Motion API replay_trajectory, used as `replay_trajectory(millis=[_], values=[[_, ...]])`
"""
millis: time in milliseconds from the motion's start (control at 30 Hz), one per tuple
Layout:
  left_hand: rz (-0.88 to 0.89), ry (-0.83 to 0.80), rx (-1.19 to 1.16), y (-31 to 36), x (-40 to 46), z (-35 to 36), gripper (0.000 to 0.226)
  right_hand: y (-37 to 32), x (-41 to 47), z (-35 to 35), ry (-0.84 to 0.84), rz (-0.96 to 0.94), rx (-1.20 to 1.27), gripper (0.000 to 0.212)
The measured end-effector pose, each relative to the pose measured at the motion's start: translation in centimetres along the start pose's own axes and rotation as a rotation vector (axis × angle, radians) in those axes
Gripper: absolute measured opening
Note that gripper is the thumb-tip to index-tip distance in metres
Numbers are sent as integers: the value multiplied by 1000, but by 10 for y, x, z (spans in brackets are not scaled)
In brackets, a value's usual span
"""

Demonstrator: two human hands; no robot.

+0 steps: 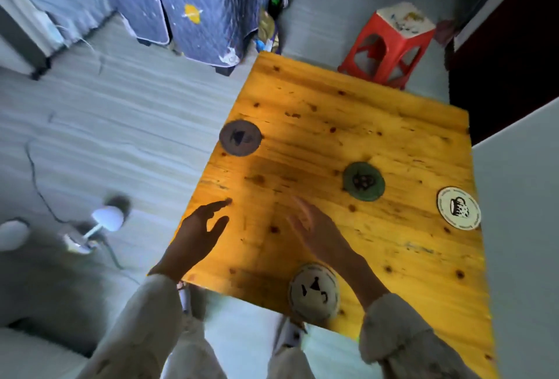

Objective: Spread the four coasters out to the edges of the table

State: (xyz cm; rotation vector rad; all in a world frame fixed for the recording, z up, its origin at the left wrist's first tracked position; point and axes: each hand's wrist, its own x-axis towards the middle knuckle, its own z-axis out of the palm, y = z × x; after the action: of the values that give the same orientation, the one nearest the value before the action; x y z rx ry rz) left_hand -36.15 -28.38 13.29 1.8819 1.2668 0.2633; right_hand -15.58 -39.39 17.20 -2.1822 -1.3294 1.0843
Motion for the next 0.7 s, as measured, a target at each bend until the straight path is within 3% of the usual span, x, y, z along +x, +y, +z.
replay_trajectory(millis=[133, 333, 433, 700], values=[[-51, 26, -61, -59, 17, -63, 32, -60, 44, 54, 39, 21, -3, 50], [9, -85, 21, -135, 65, -179, 32, -158, 105, 135, 130, 107, 158, 48], [5, -40, 40, -150, 93, -226, 31, -194, 129, 152, 132, 99, 223, 47], [84, -214, 105, -145, 178, -255, 31, -222, 203, 142, 301, 125, 319, 44]])
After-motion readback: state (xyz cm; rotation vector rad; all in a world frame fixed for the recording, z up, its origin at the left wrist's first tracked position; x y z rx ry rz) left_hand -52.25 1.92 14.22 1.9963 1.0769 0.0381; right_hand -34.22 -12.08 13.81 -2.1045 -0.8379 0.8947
